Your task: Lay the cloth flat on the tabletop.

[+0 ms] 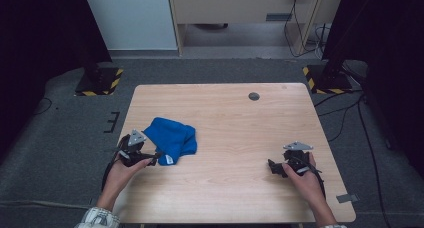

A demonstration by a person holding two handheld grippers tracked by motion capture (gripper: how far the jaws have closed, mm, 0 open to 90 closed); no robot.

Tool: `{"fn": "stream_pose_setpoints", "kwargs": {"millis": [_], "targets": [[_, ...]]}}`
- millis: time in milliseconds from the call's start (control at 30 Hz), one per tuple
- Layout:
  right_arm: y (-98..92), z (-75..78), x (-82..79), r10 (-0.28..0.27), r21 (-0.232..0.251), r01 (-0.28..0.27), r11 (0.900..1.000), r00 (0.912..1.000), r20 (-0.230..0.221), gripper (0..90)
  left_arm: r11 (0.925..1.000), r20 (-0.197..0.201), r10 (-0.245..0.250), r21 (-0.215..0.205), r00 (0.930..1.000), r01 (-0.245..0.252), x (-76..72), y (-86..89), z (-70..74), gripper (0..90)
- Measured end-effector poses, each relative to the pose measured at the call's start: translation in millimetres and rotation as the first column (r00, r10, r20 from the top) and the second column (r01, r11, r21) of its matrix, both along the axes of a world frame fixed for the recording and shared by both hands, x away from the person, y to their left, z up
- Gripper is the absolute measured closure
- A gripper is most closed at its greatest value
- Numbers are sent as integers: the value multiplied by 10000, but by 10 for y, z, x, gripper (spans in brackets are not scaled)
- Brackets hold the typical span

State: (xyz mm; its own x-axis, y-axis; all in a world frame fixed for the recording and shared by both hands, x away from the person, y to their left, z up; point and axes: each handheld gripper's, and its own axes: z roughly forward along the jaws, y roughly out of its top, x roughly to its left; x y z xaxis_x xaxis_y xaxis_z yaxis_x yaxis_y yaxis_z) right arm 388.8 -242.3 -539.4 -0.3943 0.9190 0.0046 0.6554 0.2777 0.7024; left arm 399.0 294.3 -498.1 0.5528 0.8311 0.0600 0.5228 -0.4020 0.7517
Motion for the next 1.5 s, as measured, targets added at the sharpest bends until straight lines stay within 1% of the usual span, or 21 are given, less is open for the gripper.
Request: {"fn": "stream_pose_setpoints", "kwargs": {"millis": [33,167,200,300,400,433,533,567,600,667,700,833,867,900,1000,1067,1200,1367,1400,1467,1500], "targets": [[0,0,0,0,0,0,10000,10000,0,4,10000,-14,8,47,10000,-8,19,-8,10,44],[0,0,0,1,1,-1,10000,10000,1,4,9999,-110,76,-134,9999,-77,88,-41,41,49],[0,0,0,0,1,0,10000,10000,0,4,10000,-178,60,-77,9998,-61,119,-64,56,48],[0,0,0,2,0,-2,10000,10000,3,5,10000,-167,29,24,9999,-29,147,-94,78,47],[0,0,0,2,2,-2,10000,10000,2,4,9999,-140,-50,117,9999,52,215,-151,131,46],[0,0,0,1,3,-1,10000,10000,2,4,9999,-140,-50,117,9999,52,215,-151,131,45],[-1,0,0,4,-1,-4,10000,10000,4,4,9996,-142,-228,190,9996,231,306,-222,146,46],[0,0,0,3,-1,-3,10000,10000,2,4,9996,-142,-228,190,9996,231,306,-222,146,47],[0,0,0,2,-1,-2,10000,10000,3,4,9992,-196,-291,280,9994,297,354,-268,133,47],[0,0,0,2,0,-2,10000,10000,1,4,9991,-226,-307,277,9993,313,380,-296,122,44],[-1,0,0,5,-2,-5,10000,10000,4,4,9991,-297,-360,232,9989,367,432,-354,108,44],[-1,0,0,7,-3,-7,10000,10000,4,4,9986,-366,-499,177,9981,506,527,-474,70,43],[-1,0,0,7,-3,-7,10000,10000,4,4,9986,-366,-499,177,9981,506,527,-474,70,43],[-1,0,0,12,-1,-12,10000,10000,3,5,9978,-454,-593,261,9972,605,566,-535,36,43],[-3,0,0,29,-2,-29,10000,10000,4,5,9976,-543,-604,305,9967,622,602,-583,-8,42],[-3,0,0,32,-3,-32,10000,10000,4,4,9979,-702,-548,308,9960,571,640,-633,-62,43],[-4,0,0,37,0,-37,10000,10000,2,4,9982,-775,-504,277,9957,527,665,-658,-100,43],[-4,0,0,42,1,-42,10000,10000,0,5,9993,-965,-298,199,9949,318,700,-641,-171,39],[-4,0,0,43,-1,-43,10000,10000,2,5,9996,-1093,-241,128,9937,257,712,-635,-207,37],[-4,0,0,43,-1,-43,10000,10000,2,4,9997,-1150,-233,89,9931,245,717,-635,-227,37],[-4,0,0,43,-1,-43,10000,10000,2,5,9997,-1290,-214,58,9914,223,724,-640,-263,37]]}}
